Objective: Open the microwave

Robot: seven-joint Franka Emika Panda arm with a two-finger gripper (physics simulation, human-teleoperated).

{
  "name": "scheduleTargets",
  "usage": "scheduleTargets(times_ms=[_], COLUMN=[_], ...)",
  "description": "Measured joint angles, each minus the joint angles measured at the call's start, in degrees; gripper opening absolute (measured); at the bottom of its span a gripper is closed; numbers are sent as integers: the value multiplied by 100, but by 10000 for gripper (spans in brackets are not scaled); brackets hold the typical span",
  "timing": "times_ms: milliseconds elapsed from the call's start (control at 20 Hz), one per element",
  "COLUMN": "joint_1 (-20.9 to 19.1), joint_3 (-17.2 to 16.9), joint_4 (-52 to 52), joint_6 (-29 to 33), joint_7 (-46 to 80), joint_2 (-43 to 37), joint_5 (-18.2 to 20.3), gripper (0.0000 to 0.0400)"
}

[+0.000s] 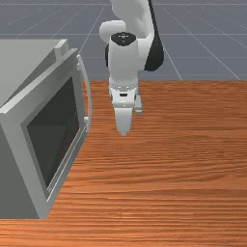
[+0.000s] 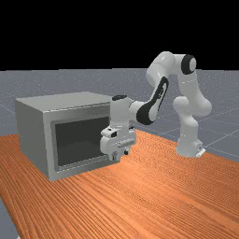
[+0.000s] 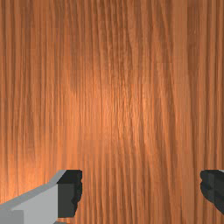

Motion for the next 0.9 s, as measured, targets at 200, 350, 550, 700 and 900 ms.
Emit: scheduleTargets(times_ms=[200,350,550,700,900], joint_1=[18,-76,-180,-40,92], joint_3=[-37,-434,-579,-625,-815], joint_4=[-26,-880,-1098,-1053,-1090], joint_6=[-43,-1203,-1913,-2001,-2264], joint_7=[172,2292,7052,8336,8660], joint_2=[-51,-1515,-2535,-2601,-2759], joint_5=[16,-96,27,98,155], gripper=[311,130,18,4,0])
